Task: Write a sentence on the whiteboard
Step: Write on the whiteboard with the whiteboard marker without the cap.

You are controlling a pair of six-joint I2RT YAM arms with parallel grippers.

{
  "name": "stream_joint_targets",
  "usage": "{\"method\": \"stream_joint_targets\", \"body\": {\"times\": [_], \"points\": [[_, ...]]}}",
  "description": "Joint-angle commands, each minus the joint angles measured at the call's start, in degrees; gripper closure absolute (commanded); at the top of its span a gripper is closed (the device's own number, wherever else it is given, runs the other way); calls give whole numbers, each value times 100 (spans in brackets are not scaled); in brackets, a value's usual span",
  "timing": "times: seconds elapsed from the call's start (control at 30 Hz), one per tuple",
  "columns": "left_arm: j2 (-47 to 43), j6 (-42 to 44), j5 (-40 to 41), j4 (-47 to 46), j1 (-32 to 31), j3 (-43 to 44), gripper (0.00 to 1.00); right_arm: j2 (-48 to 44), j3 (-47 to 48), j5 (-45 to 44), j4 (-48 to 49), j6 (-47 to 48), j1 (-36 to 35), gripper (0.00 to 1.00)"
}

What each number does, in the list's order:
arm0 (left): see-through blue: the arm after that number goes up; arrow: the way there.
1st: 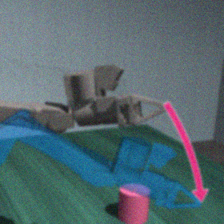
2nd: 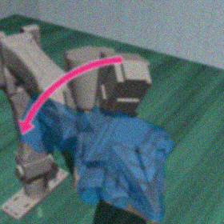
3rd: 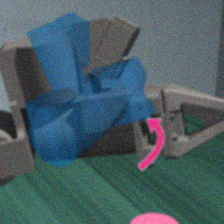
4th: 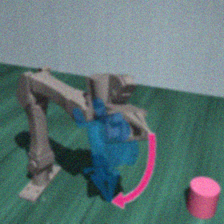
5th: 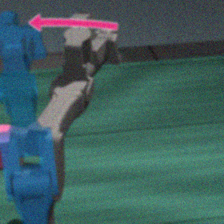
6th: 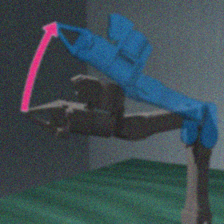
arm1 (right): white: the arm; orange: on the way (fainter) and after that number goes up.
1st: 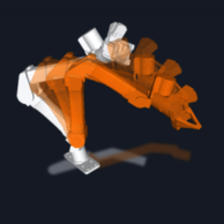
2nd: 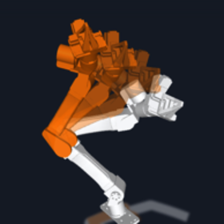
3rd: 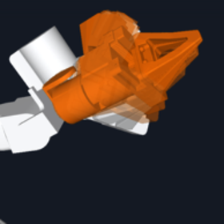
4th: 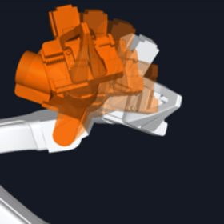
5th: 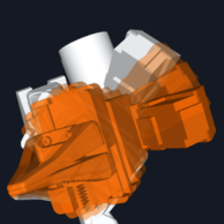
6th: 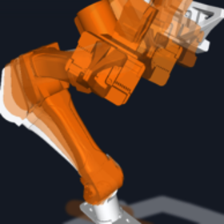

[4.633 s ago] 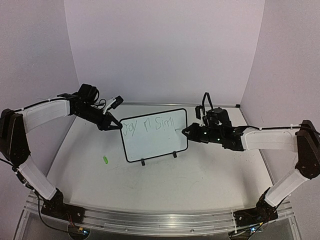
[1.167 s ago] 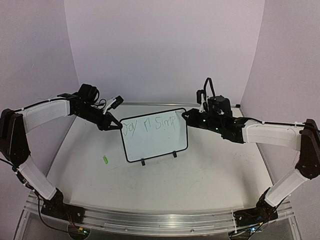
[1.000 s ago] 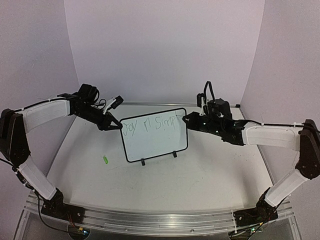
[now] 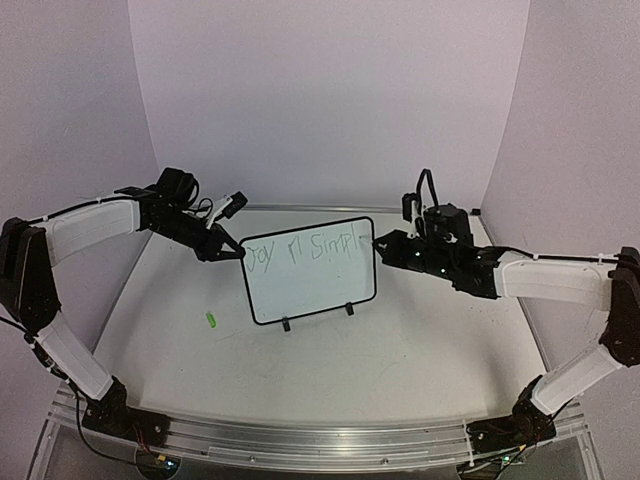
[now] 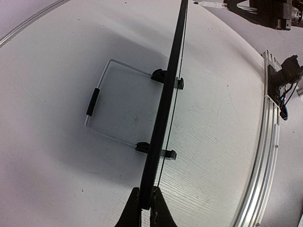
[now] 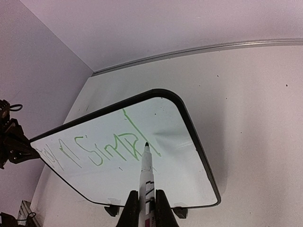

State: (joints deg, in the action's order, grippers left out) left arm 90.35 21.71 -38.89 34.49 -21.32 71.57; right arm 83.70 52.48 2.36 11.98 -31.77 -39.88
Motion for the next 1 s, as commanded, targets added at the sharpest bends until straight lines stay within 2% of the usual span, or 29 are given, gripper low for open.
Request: {"method": "stream_joint_targets", "body": {"times": [0.0,0.57,0.97], "points": [[-23,314,694,0,-12,33,100,160,231,-174,79,-28,23,100],[-43,318,704,-3,-12,30,100,152,251,-780,-73,-115,24,100],[-34,317,697,-3,-12,32,100,161,498,-743,-13,53,24,100]]}}
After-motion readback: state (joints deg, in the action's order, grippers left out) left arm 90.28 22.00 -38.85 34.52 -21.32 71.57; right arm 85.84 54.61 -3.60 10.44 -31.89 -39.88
